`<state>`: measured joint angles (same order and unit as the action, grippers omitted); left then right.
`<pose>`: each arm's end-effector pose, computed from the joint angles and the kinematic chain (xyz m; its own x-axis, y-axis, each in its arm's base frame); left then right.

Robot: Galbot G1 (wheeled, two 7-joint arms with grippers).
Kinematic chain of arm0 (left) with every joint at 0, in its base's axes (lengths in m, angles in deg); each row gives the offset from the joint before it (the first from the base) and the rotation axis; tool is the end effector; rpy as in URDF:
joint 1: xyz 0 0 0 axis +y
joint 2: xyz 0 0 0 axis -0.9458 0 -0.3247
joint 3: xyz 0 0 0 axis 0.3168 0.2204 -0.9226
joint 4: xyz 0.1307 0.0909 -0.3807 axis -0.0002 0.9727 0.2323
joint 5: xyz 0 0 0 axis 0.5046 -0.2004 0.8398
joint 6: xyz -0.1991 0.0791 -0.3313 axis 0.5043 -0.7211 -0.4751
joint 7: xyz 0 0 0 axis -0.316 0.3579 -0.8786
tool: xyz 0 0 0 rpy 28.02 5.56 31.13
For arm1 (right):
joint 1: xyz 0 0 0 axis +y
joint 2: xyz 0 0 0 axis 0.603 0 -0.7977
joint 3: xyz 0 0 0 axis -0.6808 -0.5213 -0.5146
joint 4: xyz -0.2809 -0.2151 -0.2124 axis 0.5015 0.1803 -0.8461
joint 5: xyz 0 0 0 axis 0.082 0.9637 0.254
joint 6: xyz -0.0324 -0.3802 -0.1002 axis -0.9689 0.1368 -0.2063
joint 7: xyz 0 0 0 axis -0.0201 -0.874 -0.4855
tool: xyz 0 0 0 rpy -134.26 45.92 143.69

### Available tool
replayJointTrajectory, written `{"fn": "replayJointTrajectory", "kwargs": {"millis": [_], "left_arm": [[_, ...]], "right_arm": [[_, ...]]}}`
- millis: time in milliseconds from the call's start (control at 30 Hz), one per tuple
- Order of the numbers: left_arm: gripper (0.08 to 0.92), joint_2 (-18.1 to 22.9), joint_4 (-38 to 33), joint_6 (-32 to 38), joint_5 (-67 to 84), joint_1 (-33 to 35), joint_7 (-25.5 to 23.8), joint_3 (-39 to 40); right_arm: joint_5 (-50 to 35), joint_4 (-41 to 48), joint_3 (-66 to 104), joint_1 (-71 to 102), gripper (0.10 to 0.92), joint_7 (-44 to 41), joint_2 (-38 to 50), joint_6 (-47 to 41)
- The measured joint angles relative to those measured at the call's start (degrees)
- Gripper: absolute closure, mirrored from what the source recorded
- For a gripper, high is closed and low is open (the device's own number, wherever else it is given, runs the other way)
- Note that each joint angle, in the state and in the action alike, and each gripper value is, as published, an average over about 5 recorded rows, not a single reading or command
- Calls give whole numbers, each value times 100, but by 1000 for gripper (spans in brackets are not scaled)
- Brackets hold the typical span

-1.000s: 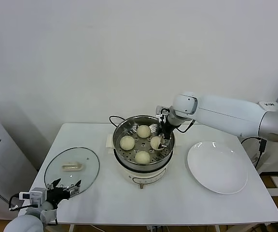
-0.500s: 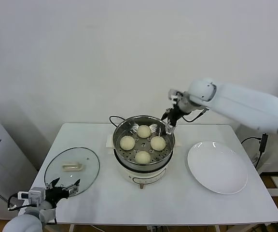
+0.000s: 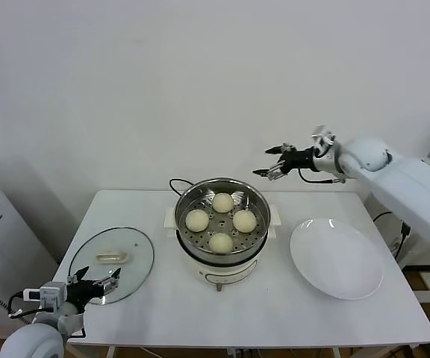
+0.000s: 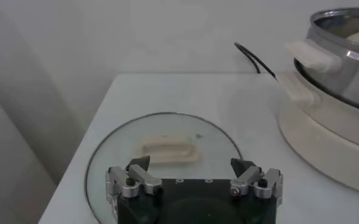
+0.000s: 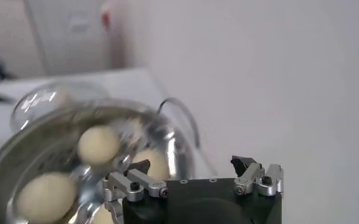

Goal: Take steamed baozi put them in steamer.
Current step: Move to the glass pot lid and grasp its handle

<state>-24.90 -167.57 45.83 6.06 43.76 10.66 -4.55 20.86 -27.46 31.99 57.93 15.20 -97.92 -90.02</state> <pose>0.2402 0.1370 -0.3043 -0.8483 0.0310 0.5287 0.0445 0.9989 0.0129 0.6127 -0.1776 -0.0960 -0.6044 -0.6749 0.4233 -0.7902 0.5756 -0.2104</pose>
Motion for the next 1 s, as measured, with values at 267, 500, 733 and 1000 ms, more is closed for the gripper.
{"fn": "replayJointTrajectory", "kwargs": {"millis": [267,500,733,1000], "left_arm": [[177,112,19,78,-118,-26,-60,-102],[177,129,99,134,-685,6,-222,-189],[177,96,239,333,-2175,99,-580,-198],[177,106,450,909,-4478,254,-1020,-100]], "right_arm": [[16,-464,2010,1804,203,1191,89,531],[359,-766,3664,3330,203,1994,-170,913],[927,-1025,5241,4772,203,2354,-695,1093],[1433,-1176,6722,6140,203,2293,-1431,1226]]}}
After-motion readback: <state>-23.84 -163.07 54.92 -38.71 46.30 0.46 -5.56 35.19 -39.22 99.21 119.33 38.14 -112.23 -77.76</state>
